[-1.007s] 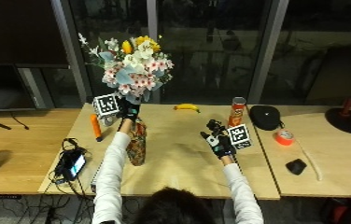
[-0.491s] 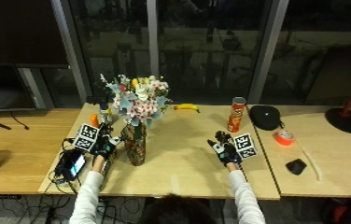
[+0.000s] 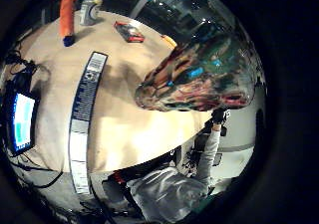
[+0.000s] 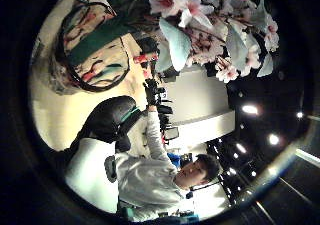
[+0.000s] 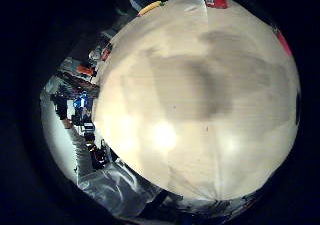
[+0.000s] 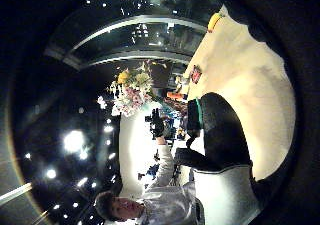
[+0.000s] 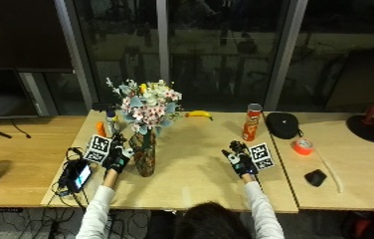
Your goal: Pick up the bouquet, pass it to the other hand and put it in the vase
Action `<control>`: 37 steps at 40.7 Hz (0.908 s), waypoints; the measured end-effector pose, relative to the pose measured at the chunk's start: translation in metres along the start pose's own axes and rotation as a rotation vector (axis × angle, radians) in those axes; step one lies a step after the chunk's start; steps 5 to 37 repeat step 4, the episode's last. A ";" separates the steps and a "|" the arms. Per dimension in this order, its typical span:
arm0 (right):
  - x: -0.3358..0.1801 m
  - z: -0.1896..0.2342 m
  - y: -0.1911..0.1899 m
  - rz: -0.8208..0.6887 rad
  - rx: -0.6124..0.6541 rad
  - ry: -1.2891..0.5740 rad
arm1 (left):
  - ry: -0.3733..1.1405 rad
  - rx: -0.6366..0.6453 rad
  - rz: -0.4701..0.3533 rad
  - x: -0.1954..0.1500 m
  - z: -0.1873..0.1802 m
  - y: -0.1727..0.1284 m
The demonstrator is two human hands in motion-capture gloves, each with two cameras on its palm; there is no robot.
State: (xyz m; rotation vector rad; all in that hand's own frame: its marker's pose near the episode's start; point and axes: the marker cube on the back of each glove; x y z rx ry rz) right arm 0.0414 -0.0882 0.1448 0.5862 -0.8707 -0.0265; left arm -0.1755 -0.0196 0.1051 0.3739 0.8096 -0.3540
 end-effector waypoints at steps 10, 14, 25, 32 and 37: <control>0.003 -0.001 -0.007 -0.010 0.031 0.055 | -0.033 -0.024 0.008 0.000 0.003 0.002; 0.003 -0.001 -0.007 -0.010 0.031 0.055 | -0.033 -0.024 0.008 0.000 0.003 0.002; 0.003 -0.001 -0.007 -0.010 0.031 0.055 | -0.033 -0.024 0.008 0.000 0.003 0.002; 0.003 -0.001 -0.007 -0.010 0.031 0.055 | -0.033 -0.024 0.008 0.000 0.003 0.002; 0.003 -0.001 -0.007 -0.010 0.031 0.055 | -0.033 -0.024 0.008 0.000 0.003 0.002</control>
